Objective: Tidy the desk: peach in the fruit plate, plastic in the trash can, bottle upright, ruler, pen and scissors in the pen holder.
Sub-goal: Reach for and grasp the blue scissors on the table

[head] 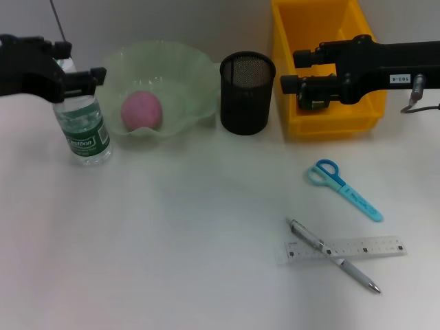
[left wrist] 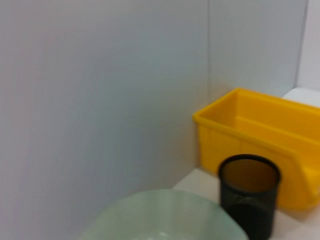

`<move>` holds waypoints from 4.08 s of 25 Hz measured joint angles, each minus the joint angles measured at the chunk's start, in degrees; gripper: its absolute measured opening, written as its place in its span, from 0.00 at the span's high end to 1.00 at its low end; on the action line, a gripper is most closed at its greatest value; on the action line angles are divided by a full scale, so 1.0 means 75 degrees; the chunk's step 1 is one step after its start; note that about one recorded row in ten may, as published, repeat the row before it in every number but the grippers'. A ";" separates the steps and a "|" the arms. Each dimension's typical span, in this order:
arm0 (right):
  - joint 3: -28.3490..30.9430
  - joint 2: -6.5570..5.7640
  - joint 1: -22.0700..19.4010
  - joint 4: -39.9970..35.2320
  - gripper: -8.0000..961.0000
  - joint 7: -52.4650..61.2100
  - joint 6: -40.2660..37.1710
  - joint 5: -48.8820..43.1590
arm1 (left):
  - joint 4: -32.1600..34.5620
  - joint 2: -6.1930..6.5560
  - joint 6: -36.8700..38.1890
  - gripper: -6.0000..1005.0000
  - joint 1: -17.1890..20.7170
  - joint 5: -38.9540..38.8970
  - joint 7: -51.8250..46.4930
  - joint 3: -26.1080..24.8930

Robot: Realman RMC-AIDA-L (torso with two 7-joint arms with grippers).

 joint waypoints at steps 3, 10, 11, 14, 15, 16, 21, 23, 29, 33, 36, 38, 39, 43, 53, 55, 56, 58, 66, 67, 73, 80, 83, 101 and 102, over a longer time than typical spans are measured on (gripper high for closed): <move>-0.0005 -0.0008 0.0030 -0.0022 0.38 0.0245 0.0000 0.0000 | -0.0459 -0.0003 -0.0006 0.33 0.0177 -0.0732 0.0596 -0.0095; 0.0004 -0.0010 0.0044 -0.0404 0.38 0.1263 0.0021 -0.0259 | -0.1949 -0.0022 -0.0410 0.33 0.0438 -0.2485 0.2267 -0.0161; -0.0006 -0.0004 0.0051 -0.0505 0.38 0.1504 0.0068 -0.0399 | -0.2161 -0.0022 -0.0443 0.33 0.0457 -0.2711 0.2529 -0.0198; -0.0076 0.0025 0.0113 -0.0901 0.38 0.2513 0.0180 -0.0972 | -0.2563 -0.0027 -0.0495 0.33 0.0516 -0.3180 0.3040 -0.0263; -0.0089 0.0036 0.0153 -0.1051 0.38 0.2880 0.0192 -0.1192 | -0.2653 -0.0028 -0.0531 0.33 0.0555 -0.3318 0.3219 -0.0264; -0.0090 0.0045 0.0190 -0.1169 0.38 0.3179 0.0191 -0.1379 | -0.2700 -0.0029 -0.0558 0.33 0.0577 -0.3372 0.3322 -0.0265; -0.0254 0.0067 0.0518 -0.1911 0.38 0.5176 -0.0015 -0.2810 | -0.3126 -0.0039 -0.0795 0.33 0.0627 -0.3703 0.4009 -0.0266; -0.0456 0.0053 0.0651 -0.2083 0.38 0.5718 -0.0132 -0.3288 | -0.3406 -0.0036 -0.0816 0.33 0.0625 -0.4061 0.4427 -0.0267; -0.0741 0.0084 0.1175 -0.1956 0.38 0.6612 -0.0651 -0.4509 | -0.3946 -0.0007 -0.0796 0.33 0.0614 -0.4608 0.5136 -0.0454; -0.0957 0.0112 0.1314 -0.1695 0.39 0.6792 -0.0698 -0.4910 | -0.4063 -0.0019 -0.0800 0.33 0.0569 -0.4625 0.5339 -0.0532; -0.1119 0.0112 0.1397 -0.1346 0.39 0.6839 -0.0722 -0.5185 | -0.4111 -0.0023 -0.0807 0.33 0.0557 -0.4628 0.5350 -0.0550; -0.1148 0.0100 0.1455 -0.1131 0.39 0.6839 -0.0752 -0.5427 | -0.4150 -0.0023 -0.0804 0.33 0.0539 -0.4629 0.5351 -0.0566; -0.1164 0.0095 0.1476 -0.1040 0.39 0.6837 -0.0763 -0.5536 | -0.4158 -0.0023 -0.0807 0.33 0.0529 -0.4630 0.5348 -0.0572; -0.1408 0.0067 0.1491 -0.0805 0.39 0.6792 -0.0795 -0.5848 | -0.4173 -0.0021 -0.0821 0.33 0.0489 -0.4633 0.5294 -0.0587; -0.1843 0.0036 0.1629 -0.0492 0.39 0.6631 -0.0855 -0.6659 | -0.4464 -0.0022 -0.0792 0.33 0.0319 -0.4803 0.5323 -0.0584; -0.1845 0.0035 0.1665 -0.0338 0.39 0.6504 -0.0830 -0.6727 | -0.4523 -0.0020 -0.0792 0.33 0.0280 -0.4808 0.5341 -0.0586; -0.1845 0.0035 0.1680 -0.0243 0.40 0.6439 -0.0786 -0.6736 | -0.4539 -0.0019 -0.0793 0.33 0.0268 -0.4809 0.5346 -0.0584; -0.1845 0.0035 0.1696 -0.0090 0.40 0.6326 -0.0652 -0.6741 | -0.4564 -0.0018 -0.0796 0.33 0.0253 -0.4810 0.5351 -0.0581; -0.1845 0.0035 0.1801 0.0556 0.40 0.6092 -0.0131 -0.6922 | -0.4578 -0.0018 -0.0808 0.33 0.0209 -0.4815 0.5329 -0.0579; -0.1845 0.0035 0.1837 0.0655 0.40 0.6089 -0.0085 -0.6944 | -0.4578 -0.0018 -0.0808 0.33 0.0199 -0.4815 0.5324 -0.0575; -0.1845 0.0024 0.2008 0.1081 0.40 0.6033 0.0186 -0.7104 | -0.4578 -0.0018 -0.0817 0.33 0.0169 -0.4815 0.5323 -0.0555; -0.1845 0.0026 0.2221 0.1463 0.40 0.5990 0.0435 -0.7169 | -0.4628 -0.0018 -0.0818 0.33 0.0137 -0.4815 0.5345 -0.0558; -0.1868 0.0060 0.2289 0.1575 0.40 0.5977 0.0520 -0.7173 | -0.4668 -0.0011 -0.0822 0.33 0.0117 -0.4813 0.5356 -0.0577; -0.2045 0.0129 0.2383 0.1926 0.40 0.5966 0.0714 -0.7189 | -0.4671 0.0005 -0.0786 0.33 0.0149 -0.4759 0.5383 -0.0583; -0.2045 0.0129 0.2378 0.1914 0.40 0.5971 0.0703 -0.7209 | -0.4671 0.0005 -0.0790 0.33 0.0149 -0.4758 0.5384 -0.0583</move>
